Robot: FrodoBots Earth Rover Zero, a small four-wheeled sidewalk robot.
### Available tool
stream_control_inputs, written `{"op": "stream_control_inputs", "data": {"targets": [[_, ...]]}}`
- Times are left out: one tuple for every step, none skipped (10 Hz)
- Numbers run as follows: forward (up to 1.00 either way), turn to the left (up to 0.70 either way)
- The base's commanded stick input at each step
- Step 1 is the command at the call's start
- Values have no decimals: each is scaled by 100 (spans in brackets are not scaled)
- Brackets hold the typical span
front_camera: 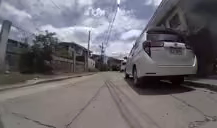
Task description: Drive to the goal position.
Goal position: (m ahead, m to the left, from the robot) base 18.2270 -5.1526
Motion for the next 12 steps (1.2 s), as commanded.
{"op": "stream_control_inputs", "data": {"targets": [[50,0],[50,0],[50,0],[50,0],[50,0],[50,0],[50,0],[50,0],[50,0],[50,0],[50,0],[50,0]]}}
